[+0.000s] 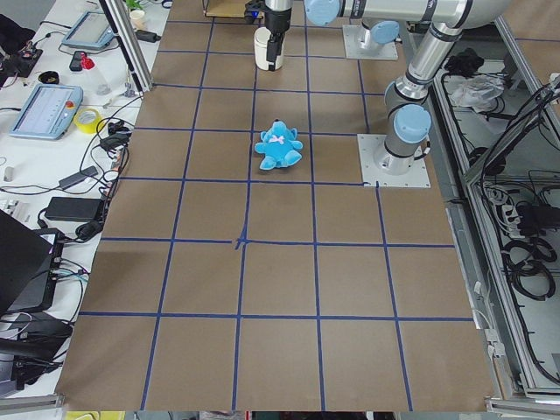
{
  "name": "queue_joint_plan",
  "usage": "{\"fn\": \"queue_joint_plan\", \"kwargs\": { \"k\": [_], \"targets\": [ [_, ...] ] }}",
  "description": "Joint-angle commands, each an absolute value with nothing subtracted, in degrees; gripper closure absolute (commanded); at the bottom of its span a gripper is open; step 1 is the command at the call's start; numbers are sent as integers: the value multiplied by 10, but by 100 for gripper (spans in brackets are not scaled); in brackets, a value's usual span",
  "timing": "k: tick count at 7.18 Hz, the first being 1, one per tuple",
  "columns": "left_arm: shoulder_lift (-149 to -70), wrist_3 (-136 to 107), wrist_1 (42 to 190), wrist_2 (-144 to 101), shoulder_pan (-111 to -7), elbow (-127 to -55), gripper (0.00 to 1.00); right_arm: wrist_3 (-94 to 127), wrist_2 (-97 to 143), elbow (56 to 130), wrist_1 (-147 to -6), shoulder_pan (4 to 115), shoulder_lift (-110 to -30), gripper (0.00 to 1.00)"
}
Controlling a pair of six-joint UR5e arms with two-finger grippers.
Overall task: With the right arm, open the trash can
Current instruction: 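Lower the right gripper onto the white trash can lid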
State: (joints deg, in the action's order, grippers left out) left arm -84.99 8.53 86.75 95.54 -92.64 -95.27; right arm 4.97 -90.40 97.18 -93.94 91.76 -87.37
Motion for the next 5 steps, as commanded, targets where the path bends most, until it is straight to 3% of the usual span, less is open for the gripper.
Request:
{"fn": "queue_joint_plan", "kwargs": {
  "k": [1, 5],
  "targets": [
    [-850, 85, 867, 955, -926, -953, 0, 47, -902, 1009, -1000, 918, -855, 100],
    [-850, 85, 867, 955, -926, -953, 0, 44, -901, 1020, -1003, 918, -828, 100]
  ]
}}
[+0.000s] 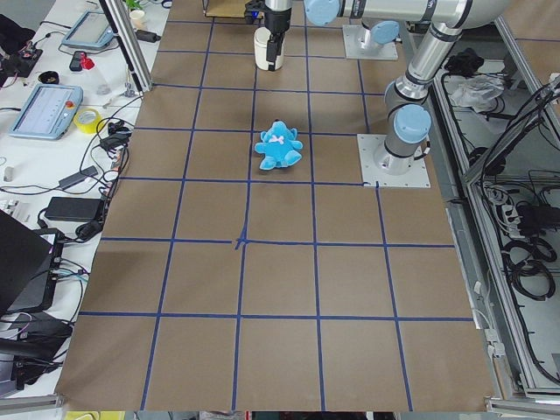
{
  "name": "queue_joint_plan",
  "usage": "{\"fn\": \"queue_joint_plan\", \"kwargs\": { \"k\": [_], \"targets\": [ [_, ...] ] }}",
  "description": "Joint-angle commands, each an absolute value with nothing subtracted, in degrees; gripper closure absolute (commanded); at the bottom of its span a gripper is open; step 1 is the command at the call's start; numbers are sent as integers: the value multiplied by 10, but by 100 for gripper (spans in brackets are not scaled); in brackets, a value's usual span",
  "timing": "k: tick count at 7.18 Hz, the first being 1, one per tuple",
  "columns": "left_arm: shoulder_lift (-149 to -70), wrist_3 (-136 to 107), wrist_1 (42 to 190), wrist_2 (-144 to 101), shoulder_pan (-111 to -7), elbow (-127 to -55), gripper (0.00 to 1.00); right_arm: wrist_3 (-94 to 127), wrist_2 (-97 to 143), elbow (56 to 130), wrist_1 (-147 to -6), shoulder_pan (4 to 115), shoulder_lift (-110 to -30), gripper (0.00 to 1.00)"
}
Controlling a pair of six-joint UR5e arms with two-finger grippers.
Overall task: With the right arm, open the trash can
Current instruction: 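Lower the right gripper onto the white trash can lid, then press the lid edge with the right gripper, tipping the lid open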
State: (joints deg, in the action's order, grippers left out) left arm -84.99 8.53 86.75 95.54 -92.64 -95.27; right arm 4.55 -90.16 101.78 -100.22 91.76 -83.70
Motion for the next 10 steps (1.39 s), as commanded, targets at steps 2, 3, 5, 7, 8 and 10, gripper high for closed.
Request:
{"fn": "queue_joint_plan", "kwargs": {
  "k": [2, 3, 5, 7, 8, 10],
  "targets": [
    [-850, 85, 867, 955, -926, -953, 0, 43, -902, 1027, -1019, 918, -817, 100],
    [-850, 85, 867, 955, -926, -953, 0, 43, -902, 1027, -1022, 918, -814, 100],
    [-850, 85, 867, 955, -926, -953, 0, 43, -902, 1027, -1022, 917, -803, 100],
    [-850, 85, 867, 955, -926, -953, 0, 43, -902, 1027, -1022, 917, -800, 100],
    [-850, 85, 867, 955, -926, -953, 0, 43, -902, 1027, -1022, 917, -799, 100],
    [-850, 85, 867, 955, -926, -953, 0, 43, -903, 1031, -1022, 917, -794, 100]
  ]
}}
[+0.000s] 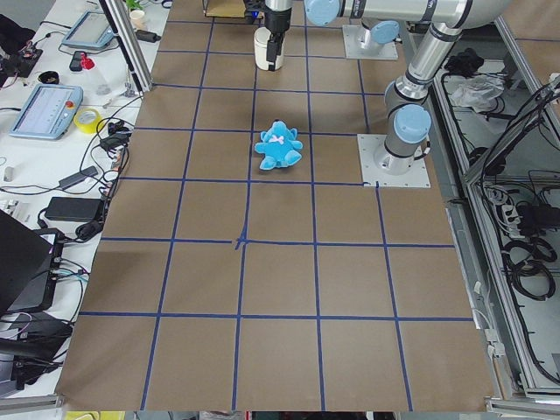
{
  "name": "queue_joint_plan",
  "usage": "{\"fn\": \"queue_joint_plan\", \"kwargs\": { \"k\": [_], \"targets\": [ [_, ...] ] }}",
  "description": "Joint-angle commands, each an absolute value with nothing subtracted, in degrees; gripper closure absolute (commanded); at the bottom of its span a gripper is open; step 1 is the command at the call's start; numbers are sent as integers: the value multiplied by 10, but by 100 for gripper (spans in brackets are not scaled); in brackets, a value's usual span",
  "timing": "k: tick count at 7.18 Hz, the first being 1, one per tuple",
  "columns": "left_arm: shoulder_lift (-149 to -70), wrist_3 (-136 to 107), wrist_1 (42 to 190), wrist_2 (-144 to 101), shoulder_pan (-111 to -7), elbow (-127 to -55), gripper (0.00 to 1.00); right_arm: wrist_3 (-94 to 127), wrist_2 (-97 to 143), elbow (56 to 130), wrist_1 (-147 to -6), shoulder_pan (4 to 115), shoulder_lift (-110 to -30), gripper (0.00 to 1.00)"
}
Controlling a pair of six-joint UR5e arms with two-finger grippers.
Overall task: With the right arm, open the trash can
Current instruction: 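Press the lid edge with the right gripper, tipping the lid open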
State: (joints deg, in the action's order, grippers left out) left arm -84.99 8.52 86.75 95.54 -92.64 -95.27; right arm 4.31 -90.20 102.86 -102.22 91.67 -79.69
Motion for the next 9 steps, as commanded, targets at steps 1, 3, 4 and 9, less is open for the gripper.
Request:
{"fn": "queue_joint_plan", "kwargs": {
  "k": [1, 3, 4, 9],
  "targets": [
    [-850, 85, 867, 955, -926, -953, 0, 43, -903, 1031, -1022, 917, -794, 100],
    [-850, 85, 867, 955, -926, -953, 0, 47, -903, 1027, -1024, 917, -796, 100],
    [-850, 85, 867, 955, -926, -953, 0, 53, -902, 1017, -1021, 916, -802, 100],
    [-850, 85, 867, 955, -926, -953, 0, 54, -904, 929, -997, 915, -854, 0]
  ]
}}
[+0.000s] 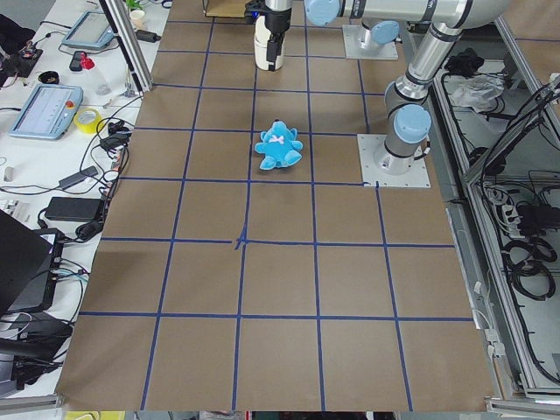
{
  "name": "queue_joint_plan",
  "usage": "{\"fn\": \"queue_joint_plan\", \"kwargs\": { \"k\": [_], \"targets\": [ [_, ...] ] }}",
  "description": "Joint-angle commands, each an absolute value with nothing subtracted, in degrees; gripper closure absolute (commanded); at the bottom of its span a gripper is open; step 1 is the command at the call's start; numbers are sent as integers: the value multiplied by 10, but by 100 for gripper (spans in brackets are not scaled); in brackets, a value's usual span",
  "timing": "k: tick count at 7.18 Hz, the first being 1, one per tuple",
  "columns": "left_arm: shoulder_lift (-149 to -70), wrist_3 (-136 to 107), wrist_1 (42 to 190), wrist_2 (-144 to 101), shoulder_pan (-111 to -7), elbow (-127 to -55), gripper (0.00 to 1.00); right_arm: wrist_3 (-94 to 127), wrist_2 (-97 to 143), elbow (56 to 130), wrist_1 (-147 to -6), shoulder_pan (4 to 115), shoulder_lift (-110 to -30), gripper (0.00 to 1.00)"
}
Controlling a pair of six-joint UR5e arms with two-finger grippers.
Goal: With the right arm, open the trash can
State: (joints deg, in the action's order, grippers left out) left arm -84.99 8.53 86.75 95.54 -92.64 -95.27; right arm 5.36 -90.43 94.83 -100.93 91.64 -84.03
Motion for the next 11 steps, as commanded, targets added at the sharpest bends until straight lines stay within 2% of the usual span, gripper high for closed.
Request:
{"fn": "queue_joint_plan", "kwargs": {
  "k": [1, 3, 11],
  "targets": [
    [-850, 85, 867, 955, -926, -953, 0, 54, -904, 912, -981, 915, -866, 0],
    [-850, 85, 867, 955, -926, -953, 0, 54, -904, 890, -948, 914, -875, 0],
    [-850, 85, 867, 955, -926, -953, 0, 53, -892, 886, -877, 914, -912, 0]
  ]
}}
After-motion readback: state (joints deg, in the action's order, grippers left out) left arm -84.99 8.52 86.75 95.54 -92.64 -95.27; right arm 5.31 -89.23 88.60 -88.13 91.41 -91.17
